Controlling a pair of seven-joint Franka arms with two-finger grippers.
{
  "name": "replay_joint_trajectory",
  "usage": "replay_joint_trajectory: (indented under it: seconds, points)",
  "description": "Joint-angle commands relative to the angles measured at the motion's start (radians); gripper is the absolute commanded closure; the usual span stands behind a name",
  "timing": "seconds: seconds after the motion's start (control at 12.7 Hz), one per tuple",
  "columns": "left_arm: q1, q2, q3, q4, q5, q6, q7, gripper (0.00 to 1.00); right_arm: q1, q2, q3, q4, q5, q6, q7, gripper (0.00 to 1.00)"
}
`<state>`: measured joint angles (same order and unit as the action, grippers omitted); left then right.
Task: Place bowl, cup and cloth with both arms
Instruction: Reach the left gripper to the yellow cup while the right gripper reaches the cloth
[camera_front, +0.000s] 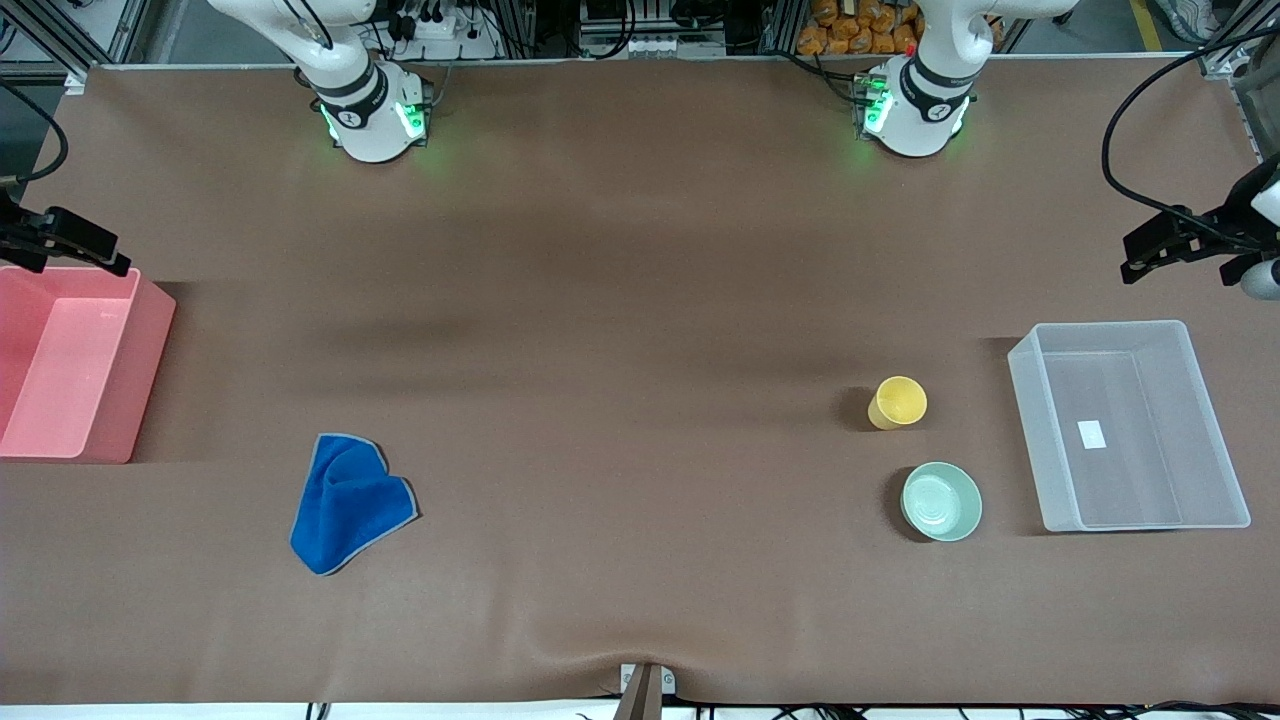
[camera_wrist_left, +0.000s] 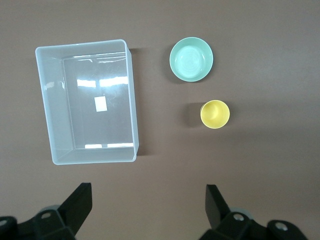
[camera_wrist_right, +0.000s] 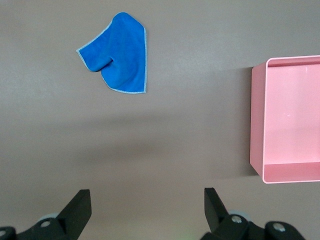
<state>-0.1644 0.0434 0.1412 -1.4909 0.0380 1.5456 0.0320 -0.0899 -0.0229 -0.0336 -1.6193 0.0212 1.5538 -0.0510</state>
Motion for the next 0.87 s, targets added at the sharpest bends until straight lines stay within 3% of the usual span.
replay_joint_trajectory:
  seconds: [0.0,0.32,0.79]
  points:
    - [0.005,-0.007,0.003,0.006,-0.021,-0.007,0.008,0.00,-0.014,0.000,0.009,0.002,-0.004,0.000,-0.006,0.00]
    - [0.005,0.009,0.003,0.004,-0.032,-0.005,0.009,0.00,-0.014,0.000,0.009,0.002,-0.004,0.000,-0.006,0.00]
    - [0.005,0.137,0.003,-0.023,-0.107,0.074,0.005,0.00,-0.014,0.000,0.011,0.002,-0.004,0.000,-0.006,0.00]
